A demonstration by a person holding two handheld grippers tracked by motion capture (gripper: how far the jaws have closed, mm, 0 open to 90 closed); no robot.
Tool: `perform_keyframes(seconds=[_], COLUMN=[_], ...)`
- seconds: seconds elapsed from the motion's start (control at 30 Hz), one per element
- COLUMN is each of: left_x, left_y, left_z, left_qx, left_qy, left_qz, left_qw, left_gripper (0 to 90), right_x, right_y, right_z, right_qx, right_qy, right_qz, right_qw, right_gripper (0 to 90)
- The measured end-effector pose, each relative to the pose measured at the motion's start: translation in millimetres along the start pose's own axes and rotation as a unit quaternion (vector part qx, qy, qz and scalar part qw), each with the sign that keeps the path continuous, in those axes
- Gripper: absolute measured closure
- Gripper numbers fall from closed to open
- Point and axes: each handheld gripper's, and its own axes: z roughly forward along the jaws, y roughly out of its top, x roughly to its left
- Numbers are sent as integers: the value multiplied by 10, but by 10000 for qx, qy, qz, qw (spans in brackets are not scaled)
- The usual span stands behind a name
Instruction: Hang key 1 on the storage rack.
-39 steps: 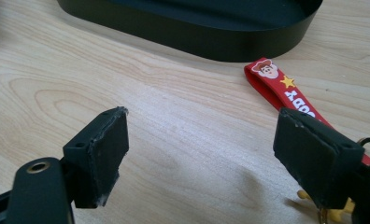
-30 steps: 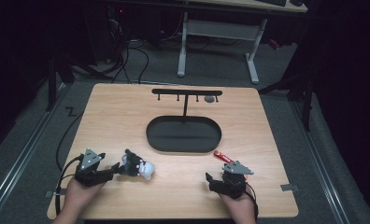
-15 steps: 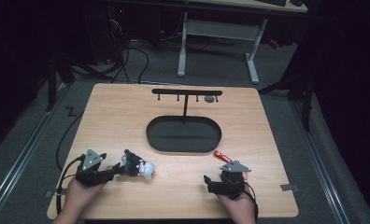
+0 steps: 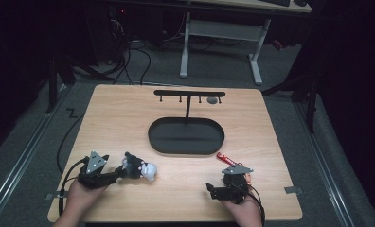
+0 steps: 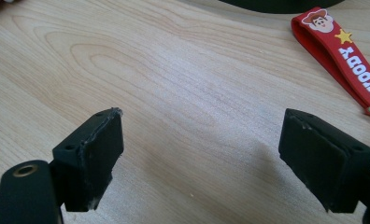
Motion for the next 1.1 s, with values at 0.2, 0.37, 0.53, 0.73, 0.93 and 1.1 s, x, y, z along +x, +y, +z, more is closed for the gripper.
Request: perform_keyframes(seconds=[0.2, 0.37, 0.53, 0.73, 0.93, 1.1], left_x=[-7, -10, -31, -39, -29, -40], left_y=[-2, 1, 22, 21, 33, 57], left_z=[13, 0, 19, 45, 56, 35], left_qx=[-3, -44, -139, -121, -145, -170], left_qy=[-26, -89, -156, -223, -251, -274], left_qz=[7, 14, 83, 230, 147, 135], left_qw=[10000, 9999, 9997, 9994, 9995, 9994], left_gripper=[319, 319, 320, 320, 322, 325], right_x=[-40, -5, 54, 125, 179, 228], right_y=[51, 92, 148, 251, 340, 412], right_z=[11, 23, 13, -12, 24, 68], right_qx=[25, 325, 607, 790, 937, 1113], right_qy=[183, -42, -119, -80, -110, -153], right_qz=[244, 158, 61, 199, 208, 98], right_qw=[9995, 9993, 9981, 9966, 9953, 9936], right_gripper=[149, 154, 154, 154, 154, 153])
